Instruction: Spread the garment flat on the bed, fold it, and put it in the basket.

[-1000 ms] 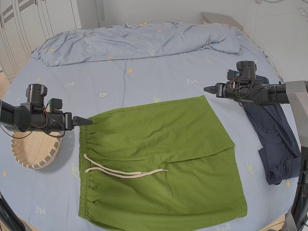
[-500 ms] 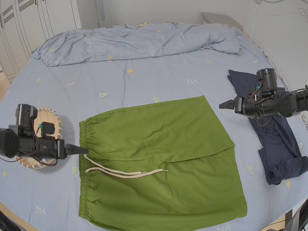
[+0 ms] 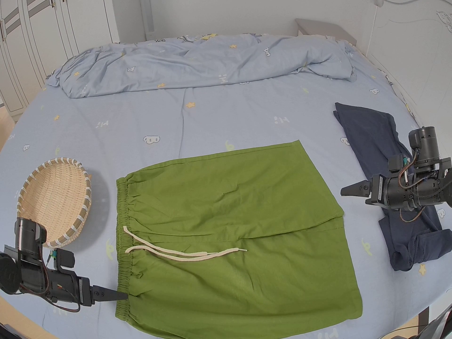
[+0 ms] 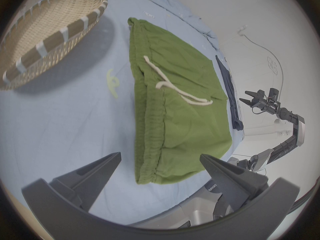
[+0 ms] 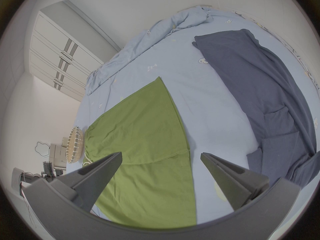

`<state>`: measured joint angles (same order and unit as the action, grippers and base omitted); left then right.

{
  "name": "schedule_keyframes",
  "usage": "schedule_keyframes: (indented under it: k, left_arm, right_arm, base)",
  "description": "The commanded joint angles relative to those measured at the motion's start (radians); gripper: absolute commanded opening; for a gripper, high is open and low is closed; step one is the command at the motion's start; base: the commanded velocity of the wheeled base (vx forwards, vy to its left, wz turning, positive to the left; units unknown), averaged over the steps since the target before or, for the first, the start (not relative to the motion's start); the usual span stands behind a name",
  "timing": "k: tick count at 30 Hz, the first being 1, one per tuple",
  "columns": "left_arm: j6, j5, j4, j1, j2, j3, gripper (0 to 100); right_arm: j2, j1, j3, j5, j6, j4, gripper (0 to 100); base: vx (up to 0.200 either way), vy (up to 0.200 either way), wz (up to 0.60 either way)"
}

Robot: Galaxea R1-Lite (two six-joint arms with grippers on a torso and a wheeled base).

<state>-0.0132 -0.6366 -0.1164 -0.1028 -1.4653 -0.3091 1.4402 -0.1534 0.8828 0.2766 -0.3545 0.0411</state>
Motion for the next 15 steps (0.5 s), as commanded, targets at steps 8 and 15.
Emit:
schedule_keyframes:
  k: [8, 15]
  left_arm:
    - [0.001, -0.029, -0.114, 0.008, -0.224, 0.065, 100]
    - [-0.001, -0.040, -0.121, 0.046, -0.250, 0.067, 100]
  right_arm:
    - [-0.086, -0.038, -0.068, 0.000, 0.002, 0.000, 100]
    - [-0.112, -0.038, -0.074, 0.001, 0.000, 0.000, 100]
  base:
    - [0.000, 0.000, 0.00]
    - [0.000, 0.000, 0.00]
